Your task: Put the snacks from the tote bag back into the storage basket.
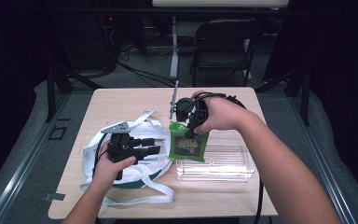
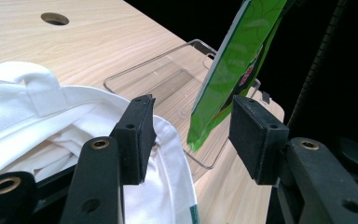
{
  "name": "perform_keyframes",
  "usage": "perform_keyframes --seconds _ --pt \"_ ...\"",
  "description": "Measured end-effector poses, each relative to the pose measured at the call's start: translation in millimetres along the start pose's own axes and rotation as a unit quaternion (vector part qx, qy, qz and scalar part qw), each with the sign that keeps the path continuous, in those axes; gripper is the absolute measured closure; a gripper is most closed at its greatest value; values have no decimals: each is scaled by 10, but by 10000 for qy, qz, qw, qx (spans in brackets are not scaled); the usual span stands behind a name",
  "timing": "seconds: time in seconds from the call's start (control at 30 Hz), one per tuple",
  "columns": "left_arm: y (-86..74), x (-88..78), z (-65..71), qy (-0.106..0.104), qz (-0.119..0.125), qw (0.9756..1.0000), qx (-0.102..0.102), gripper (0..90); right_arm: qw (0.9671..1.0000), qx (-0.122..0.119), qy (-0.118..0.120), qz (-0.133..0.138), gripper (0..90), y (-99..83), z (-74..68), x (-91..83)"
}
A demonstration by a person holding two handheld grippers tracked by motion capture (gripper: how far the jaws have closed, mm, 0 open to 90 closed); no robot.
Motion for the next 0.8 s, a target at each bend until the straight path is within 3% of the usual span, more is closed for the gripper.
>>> perform_keyframes --seconds 0.27,0.5,0.8 --pt "-5 -11 -33 54 7 10000 -32 499 9997 113 -175 -91 744 -192 90 -6" --pt "-9 -16 -29 -45 -13 9999 -135 525 9994 197 -236 -153 745 -291 130 36" --pt "-11 -34 -74 38 18 9999 -149 520 9987 88 -450 -209 744 -371 230 180"
Point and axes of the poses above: each handheld gripper's, and its own axes: x roughly forward along the jaws, y roughly out of its top, z roughly to its right, the point moved 7 cm from there along x, roughly forward along the jaws, and after that the axes turned 6 degrees about z, right-handed, at the moved point
